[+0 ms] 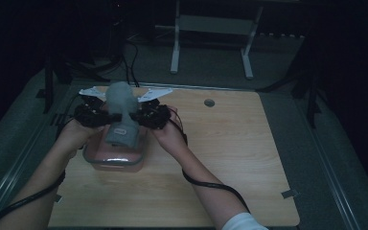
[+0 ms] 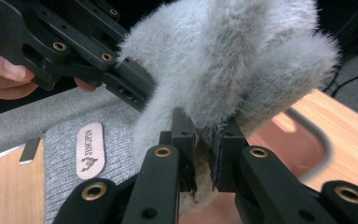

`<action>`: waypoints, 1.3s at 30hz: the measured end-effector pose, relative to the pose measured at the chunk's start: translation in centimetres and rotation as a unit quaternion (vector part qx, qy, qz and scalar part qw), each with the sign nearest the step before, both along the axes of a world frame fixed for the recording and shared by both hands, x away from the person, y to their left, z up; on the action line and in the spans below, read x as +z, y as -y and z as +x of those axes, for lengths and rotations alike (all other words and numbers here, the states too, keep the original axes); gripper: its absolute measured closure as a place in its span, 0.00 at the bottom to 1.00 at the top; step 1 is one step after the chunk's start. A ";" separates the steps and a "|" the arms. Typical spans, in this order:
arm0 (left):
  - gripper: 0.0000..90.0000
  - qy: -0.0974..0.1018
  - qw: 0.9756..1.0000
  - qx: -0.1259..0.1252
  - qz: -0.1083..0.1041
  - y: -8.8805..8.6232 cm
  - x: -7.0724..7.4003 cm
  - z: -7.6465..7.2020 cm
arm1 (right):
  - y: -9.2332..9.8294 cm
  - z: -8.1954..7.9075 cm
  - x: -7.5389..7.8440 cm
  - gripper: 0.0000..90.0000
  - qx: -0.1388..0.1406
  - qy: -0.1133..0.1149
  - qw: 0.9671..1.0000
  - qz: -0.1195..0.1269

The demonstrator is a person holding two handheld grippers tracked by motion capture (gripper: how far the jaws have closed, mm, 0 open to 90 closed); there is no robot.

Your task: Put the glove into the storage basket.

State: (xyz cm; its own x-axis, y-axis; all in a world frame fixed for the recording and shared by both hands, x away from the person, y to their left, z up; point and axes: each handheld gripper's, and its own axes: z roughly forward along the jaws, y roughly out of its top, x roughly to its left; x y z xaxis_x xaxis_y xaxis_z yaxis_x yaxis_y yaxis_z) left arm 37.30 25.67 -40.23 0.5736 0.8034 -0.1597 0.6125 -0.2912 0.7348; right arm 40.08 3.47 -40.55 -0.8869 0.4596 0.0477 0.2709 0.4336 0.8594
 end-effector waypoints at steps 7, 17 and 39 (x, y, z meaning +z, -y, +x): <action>0.88 -0.058 0.998 0.029 0.016 -0.7 -4.6 1.0 | -2.4 1.1 -4.6 0.91 -0.002 -0.039 0.999 -0.031; 0.88 -0.132 0.989 0.040 0.061 0.6 -8.4 3.3 | -3.8 2.5 -8.8 0.90 -0.015 -0.067 0.992 -0.109; 0.58 -0.140 0.979 0.072 0.130 1.8 -10.6 4.9 | -2.5 3.5 -8.1 0.50 -0.017 -0.074 0.989 -0.125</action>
